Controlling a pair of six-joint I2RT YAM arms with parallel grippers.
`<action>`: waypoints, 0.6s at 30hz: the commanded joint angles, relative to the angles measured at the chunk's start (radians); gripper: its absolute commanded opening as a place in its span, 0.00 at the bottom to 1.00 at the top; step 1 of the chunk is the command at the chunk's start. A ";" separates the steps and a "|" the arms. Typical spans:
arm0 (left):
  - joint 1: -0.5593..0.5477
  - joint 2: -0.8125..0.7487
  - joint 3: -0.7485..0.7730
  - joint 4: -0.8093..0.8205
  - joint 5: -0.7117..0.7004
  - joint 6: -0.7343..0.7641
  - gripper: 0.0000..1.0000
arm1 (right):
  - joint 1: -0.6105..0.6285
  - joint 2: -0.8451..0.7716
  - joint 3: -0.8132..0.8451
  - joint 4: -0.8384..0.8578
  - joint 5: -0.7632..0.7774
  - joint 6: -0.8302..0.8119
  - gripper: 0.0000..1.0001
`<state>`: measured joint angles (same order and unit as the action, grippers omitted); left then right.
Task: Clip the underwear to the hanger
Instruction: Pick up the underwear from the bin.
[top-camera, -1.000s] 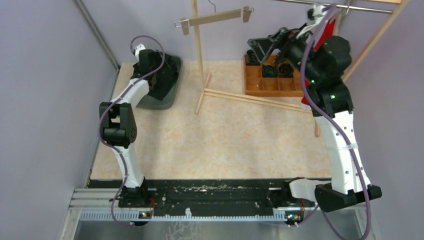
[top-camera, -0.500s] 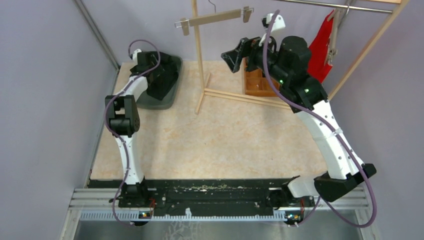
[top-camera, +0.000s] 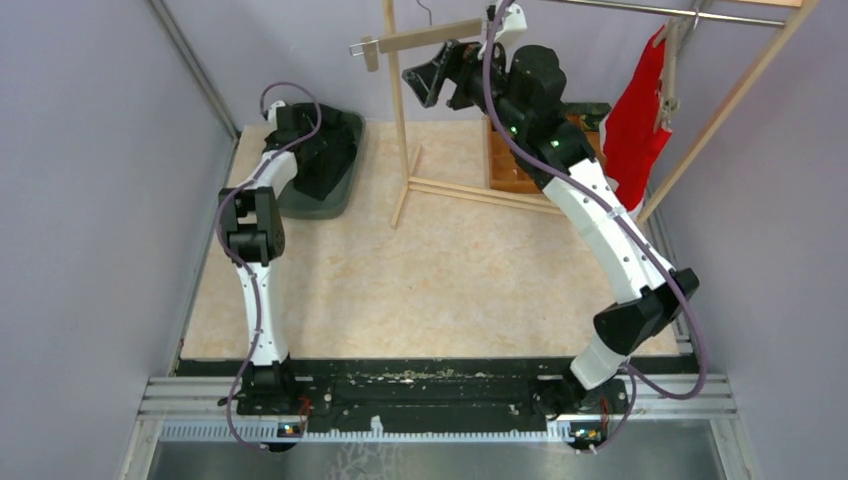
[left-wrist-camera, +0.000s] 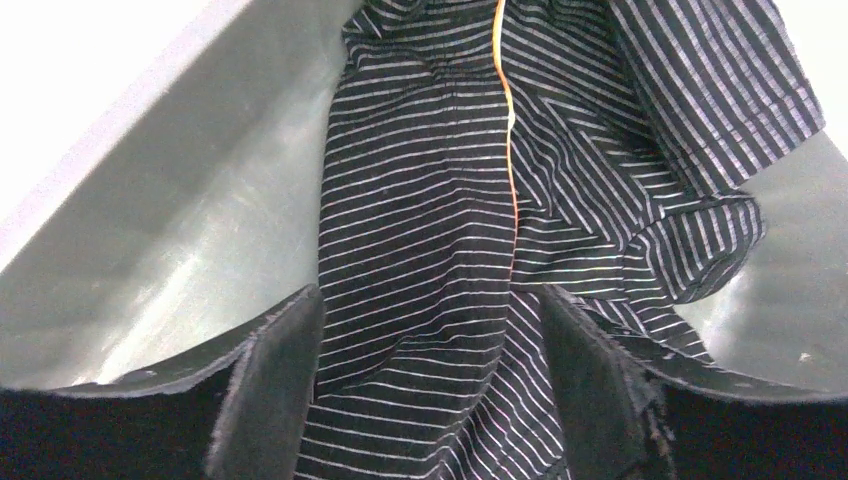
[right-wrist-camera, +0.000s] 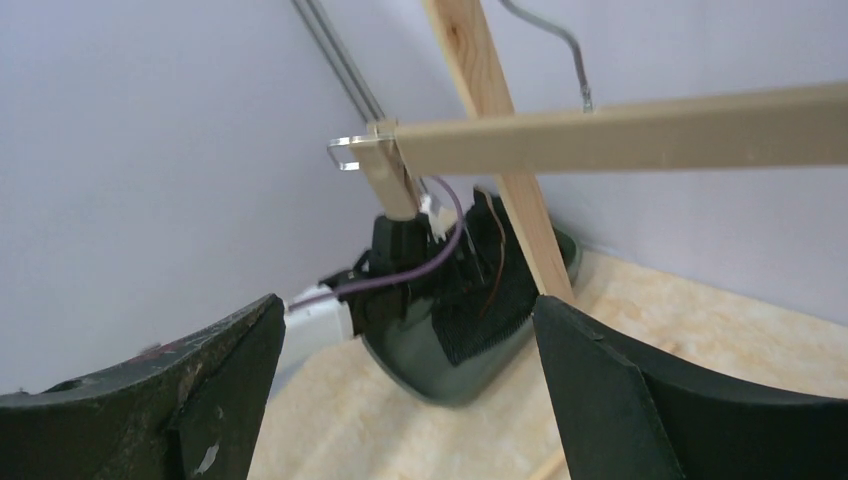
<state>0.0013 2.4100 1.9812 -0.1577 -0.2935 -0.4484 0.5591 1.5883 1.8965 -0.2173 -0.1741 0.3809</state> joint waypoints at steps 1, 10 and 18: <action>0.015 0.044 0.045 -0.004 0.052 0.011 0.76 | 0.005 0.084 0.112 0.143 0.054 0.134 0.93; 0.031 0.046 0.038 0.016 0.115 -0.005 0.06 | 0.005 0.268 0.304 0.119 0.102 0.290 0.92; 0.040 -0.059 -0.051 0.067 0.159 -0.052 0.00 | 0.005 0.256 0.205 0.255 0.168 0.416 0.91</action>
<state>0.0315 2.4550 1.9839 -0.1425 -0.1764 -0.4637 0.5591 1.8809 2.1208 -0.1158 -0.0490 0.7071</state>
